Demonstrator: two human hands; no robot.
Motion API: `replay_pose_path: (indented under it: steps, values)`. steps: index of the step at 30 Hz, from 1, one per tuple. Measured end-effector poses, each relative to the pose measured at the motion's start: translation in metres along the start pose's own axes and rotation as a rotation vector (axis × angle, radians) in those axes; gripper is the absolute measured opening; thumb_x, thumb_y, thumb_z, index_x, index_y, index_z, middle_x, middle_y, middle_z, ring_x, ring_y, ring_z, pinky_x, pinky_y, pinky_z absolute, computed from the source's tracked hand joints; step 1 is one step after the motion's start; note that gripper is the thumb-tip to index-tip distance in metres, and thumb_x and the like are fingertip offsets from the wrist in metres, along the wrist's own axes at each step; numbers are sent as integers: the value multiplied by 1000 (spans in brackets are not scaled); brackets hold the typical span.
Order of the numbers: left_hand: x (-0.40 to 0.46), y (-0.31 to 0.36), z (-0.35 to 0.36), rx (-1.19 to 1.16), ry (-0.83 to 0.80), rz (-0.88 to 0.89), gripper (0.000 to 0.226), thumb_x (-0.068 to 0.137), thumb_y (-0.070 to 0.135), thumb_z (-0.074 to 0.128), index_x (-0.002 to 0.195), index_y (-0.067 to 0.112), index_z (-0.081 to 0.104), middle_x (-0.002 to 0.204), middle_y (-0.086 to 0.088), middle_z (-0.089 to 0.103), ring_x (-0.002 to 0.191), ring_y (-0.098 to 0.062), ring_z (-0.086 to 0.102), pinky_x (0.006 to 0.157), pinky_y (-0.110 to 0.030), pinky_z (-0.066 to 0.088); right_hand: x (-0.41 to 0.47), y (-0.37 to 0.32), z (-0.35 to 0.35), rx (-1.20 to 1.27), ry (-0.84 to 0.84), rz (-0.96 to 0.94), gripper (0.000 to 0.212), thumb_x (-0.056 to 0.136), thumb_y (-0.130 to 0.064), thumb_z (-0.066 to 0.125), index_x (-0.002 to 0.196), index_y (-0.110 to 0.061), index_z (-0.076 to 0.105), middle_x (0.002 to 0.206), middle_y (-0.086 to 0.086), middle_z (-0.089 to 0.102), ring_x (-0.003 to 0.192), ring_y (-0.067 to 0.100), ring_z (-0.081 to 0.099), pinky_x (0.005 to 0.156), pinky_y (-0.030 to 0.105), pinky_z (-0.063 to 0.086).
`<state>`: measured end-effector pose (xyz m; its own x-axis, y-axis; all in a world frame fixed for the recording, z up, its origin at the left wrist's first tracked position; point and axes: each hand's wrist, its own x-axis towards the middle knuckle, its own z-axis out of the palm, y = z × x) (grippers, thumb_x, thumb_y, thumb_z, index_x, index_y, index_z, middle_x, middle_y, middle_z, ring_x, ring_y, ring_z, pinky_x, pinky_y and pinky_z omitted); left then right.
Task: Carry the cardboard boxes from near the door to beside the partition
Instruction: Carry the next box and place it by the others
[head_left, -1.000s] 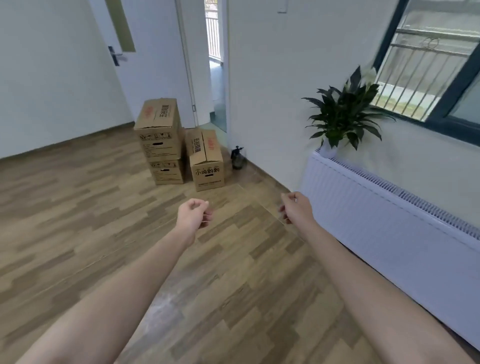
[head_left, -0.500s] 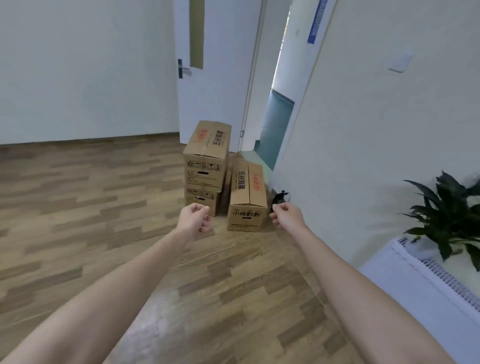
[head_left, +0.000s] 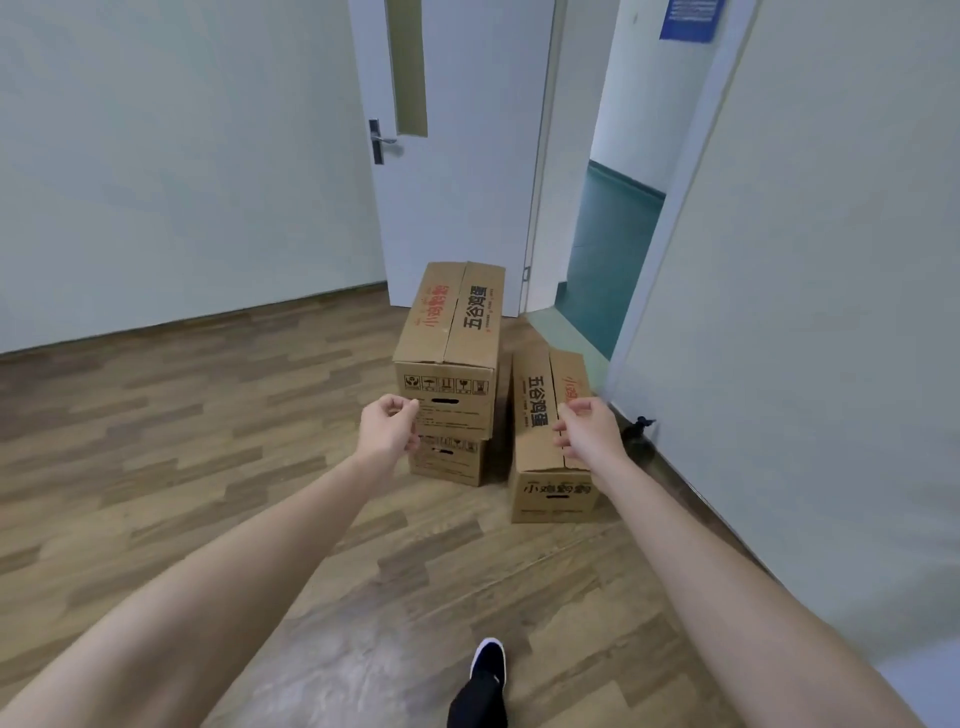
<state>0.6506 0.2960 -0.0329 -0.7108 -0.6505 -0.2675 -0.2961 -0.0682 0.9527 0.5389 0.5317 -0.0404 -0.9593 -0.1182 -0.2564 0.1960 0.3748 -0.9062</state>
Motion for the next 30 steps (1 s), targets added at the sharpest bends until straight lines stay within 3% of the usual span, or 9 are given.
replay_pose_path:
  steps: [2,8,12,15,17,20,25,28,30]
  values:
    - [49,20,10,16,29,22,28,101,16,56,74,12,51,62,-2,52,50,-16,43,50,-27,41,50,-18,13,36,-12,-5,16,103,-27,57,118,-21,56,97,1,71,80,16,71,75,30,61]
    - [202,90,40,25,81,20,41,97,15,57,62,16,37,55,1,41,51,-17,36,53,-29,31,205,-93,60,-6,5,-18,14,104,-26,55,114,-18,59,91,0,69,78,14,66,80,35,60]
    - [290,108,51,73,94,-20,39,94,12,57,61,17,37,57,0,42,52,-16,34,52,-29,30,286,-123,98,-118,-22,-33,13,104,-28,55,109,-18,61,93,1,68,74,12,62,64,24,48]
    - [370,106,58,118,109,-56,37,96,15,57,64,17,39,59,0,44,51,-16,34,50,-27,32,356,-132,139,-184,-43,17,13,102,-29,56,107,-18,61,94,2,69,79,17,65,79,37,60]
    - [416,104,61,148,121,-68,35,95,19,60,66,17,42,61,0,47,54,-17,39,56,-28,38,396,-129,163,-211,-56,46,6,101,-28,57,101,-22,59,101,5,70,90,22,68,90,45,60]
    - [505,96,68,157,104,-94,29,94,24,62,70,17,46,66,0,55,60,-18,47,63,-30,43,464,-126,208,-239,-36,97,6,101,-29,58,102,-23,58,108,4,69,100,24,68,93,46,58]
    - [631,103,79,142,31,-127,18,97,23,59,83,15,52,77,-4,62,66,-18,59,57,-29,46,551,-138,266,-190,40,192,7,101,-27,58,106,-21,60,109,5,70,99,25,69,93,49,58]
    - [692,107,88,191,-12,-131,12,98,22,59,92,13,55,79,0,63,74,-19,62,63,-30,50,591,-155,289,-209,53,218,18,102,-26,57,116,-15,60,112,0,67,99,22,67,81,37,57]
    - [724,104,96,219,-39,-143,12,98,24,60,99,12,56,83,1,63,80,-19,63,67,-30,51,617,-159,300,-214,55,235,25,103,-27,57,124,-13,57,113,-4,62,97,17,60,67,24,46]
